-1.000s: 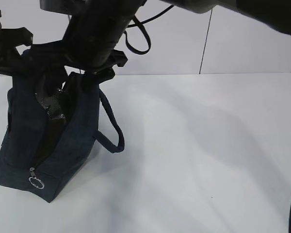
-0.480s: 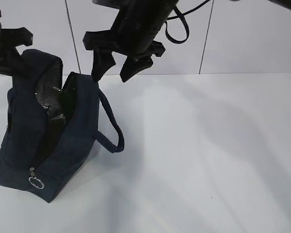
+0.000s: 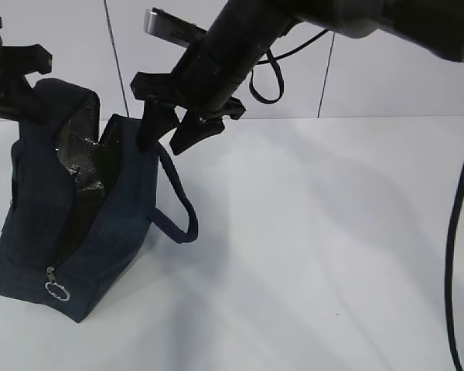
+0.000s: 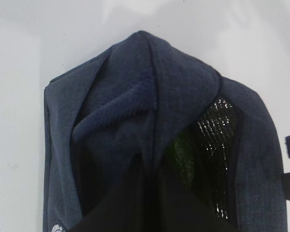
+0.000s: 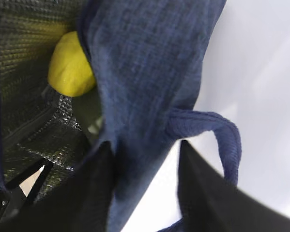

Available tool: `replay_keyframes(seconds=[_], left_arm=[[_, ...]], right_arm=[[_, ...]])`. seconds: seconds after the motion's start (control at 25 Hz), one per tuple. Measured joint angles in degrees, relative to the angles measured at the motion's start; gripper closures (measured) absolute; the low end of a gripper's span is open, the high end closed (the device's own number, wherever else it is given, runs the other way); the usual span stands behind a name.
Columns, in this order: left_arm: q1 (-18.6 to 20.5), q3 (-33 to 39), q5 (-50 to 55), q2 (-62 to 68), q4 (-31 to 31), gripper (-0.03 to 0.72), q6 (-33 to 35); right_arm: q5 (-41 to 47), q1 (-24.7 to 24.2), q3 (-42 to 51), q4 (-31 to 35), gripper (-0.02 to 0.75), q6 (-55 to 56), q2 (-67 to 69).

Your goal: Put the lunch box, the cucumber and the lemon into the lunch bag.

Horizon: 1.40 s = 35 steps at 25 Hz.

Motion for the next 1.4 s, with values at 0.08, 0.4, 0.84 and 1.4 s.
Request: replay_keyframes(seconds=[0.08,0.4,0.84,1.4], left_arm=[[0.00,0.00,0.00,0.00,0.10,0.695,0.00],[0.00,0.00,0.00,0.00,0.27,0.694,0.00],[-4.42,0.00,-0.94,0.00,-0.77,0.694,1.25],[-12.79,0.00,-6.32,0.11,-9.49,0.694,1.74]], right_arm=[[0.00,0.00,0.00,1.21,0.312,-0.88,1.03],[0.00,-0.03,0.00,2.87,0.666,-2.79,2.34],[0.02,-0.13,0.00,1.61,0.728,-3.30,0.25],[1.85,-2.18,0.11,-11.87,0.729,4.88,-11.55]])
